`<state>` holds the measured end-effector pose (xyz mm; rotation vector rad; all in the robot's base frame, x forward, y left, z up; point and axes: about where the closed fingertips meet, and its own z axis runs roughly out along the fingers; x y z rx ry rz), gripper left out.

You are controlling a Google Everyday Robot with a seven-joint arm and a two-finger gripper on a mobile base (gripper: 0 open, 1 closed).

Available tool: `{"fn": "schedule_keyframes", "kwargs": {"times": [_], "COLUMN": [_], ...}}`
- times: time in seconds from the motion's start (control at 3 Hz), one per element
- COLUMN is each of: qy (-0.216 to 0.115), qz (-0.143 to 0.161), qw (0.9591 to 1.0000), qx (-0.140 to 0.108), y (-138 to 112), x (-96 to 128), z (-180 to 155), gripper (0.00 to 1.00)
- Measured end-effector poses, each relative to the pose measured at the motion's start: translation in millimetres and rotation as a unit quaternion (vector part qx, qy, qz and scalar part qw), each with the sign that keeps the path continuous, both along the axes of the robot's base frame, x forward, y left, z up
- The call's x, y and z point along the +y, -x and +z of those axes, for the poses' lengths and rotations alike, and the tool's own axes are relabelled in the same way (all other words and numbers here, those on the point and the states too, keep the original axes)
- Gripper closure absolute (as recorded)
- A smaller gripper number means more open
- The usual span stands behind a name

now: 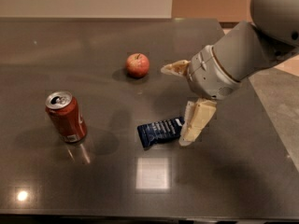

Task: Pick coke can

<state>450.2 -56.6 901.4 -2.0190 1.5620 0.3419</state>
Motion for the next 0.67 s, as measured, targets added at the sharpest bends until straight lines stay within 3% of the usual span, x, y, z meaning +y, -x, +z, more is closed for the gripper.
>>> {"fn": "schedule_keyframes", "kwargs": {"times": [0.67], "qy": [0.004], "qz": [0.032], "qw": [0.9995], "qx": [-0.003], "y": [-12], "x": [57], "z": [25], "gripper": [0.0]}}
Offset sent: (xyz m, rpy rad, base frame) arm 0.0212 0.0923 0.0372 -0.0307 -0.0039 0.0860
